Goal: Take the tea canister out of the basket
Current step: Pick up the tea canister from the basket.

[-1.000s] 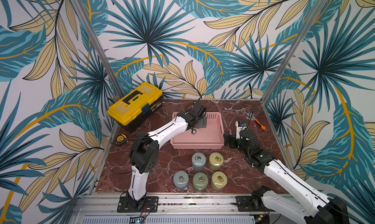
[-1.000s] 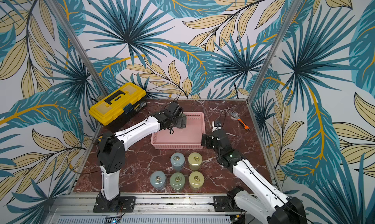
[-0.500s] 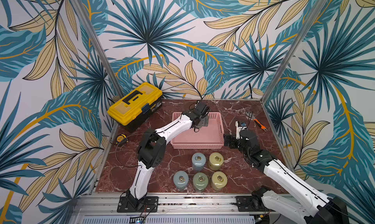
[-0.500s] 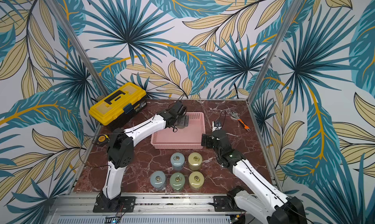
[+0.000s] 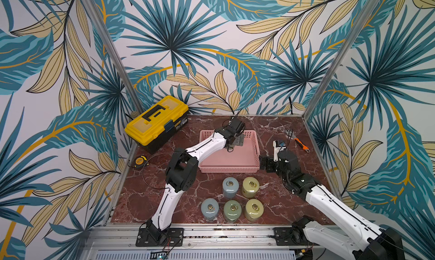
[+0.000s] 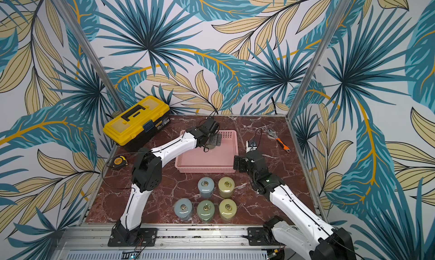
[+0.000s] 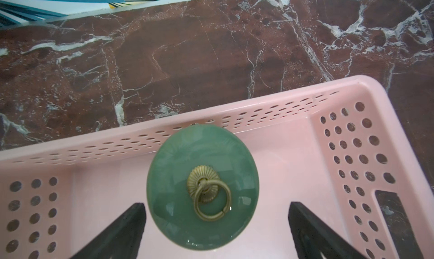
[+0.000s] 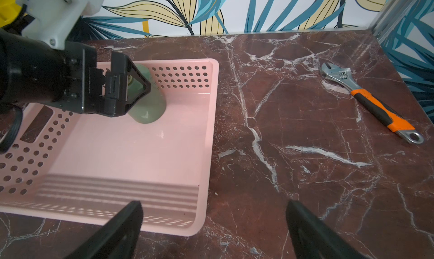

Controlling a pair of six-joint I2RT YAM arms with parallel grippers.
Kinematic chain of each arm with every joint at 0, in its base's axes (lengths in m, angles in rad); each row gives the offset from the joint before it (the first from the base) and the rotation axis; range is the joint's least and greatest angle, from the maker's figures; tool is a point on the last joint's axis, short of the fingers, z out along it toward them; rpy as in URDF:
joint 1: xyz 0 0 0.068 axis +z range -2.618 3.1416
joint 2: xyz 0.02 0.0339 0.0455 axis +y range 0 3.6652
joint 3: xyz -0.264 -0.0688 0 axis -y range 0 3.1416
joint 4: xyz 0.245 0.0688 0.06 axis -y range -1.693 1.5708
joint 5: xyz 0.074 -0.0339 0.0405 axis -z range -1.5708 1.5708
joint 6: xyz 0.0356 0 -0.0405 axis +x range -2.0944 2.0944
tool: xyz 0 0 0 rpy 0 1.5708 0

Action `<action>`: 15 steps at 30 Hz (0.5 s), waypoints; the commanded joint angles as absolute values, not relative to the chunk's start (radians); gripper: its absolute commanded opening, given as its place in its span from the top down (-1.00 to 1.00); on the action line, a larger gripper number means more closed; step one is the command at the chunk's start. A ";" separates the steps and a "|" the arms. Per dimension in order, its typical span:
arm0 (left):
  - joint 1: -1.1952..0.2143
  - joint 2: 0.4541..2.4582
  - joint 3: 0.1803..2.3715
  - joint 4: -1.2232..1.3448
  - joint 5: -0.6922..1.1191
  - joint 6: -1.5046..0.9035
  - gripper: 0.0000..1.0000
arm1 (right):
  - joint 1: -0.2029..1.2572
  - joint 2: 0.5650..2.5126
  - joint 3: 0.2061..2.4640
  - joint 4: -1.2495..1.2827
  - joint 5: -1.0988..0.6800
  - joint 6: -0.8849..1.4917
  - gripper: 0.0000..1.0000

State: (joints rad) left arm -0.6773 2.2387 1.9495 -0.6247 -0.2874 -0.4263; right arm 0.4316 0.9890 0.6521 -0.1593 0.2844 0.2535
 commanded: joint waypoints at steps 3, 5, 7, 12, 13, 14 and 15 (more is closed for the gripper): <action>-0.659 2.259 2.004 -0.612 -0.281 -0.411 -1.00 | 0.428 1.006 0.635 -0.133 0.299 0.257 -0.99; -0.655 2.267 2.004 -0.605 -0.275 -0.408 -1.00 | 0.428 1.008 0.635 -0.132 0.298 0.257 -0.98; -0.649 2.278 2.006 -0.598 -0.263 -0.408 -1.00 | 0.428 1.013 0.635 -0.129 0.300 0.255 -0.98; -0.641 2.303 2.023 -0.579 -0.249 -0.399 -1.00 | 0.427 1.028 0.638 -0.126 0.300 0.254 -0.99; -0.639 2.310 2.029 -0.576 -0.245 -0.397 -0.99 | 0.428 1.032 0.638 -0.126 0.300 0.254 -0.99; -0.638 2.315 2.034 -0.577 -0.241 -0.397 -0.98 | 0.428 1.033 0.638 -0.126 0.300 0.255 -0.99; -0.637 2.322 2.041 -0.577 -0.237 -0.396 -0.97 | 0.428 1.034 0.639 -0.126 0.299 0.254 -0.98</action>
State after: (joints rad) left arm -0.6434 2.2993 1.9827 -0.6022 -0.2539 -0.4103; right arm 0.4316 1.0271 0.6521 -0.1471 0.2844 0.2535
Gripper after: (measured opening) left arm 0.989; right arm 0.992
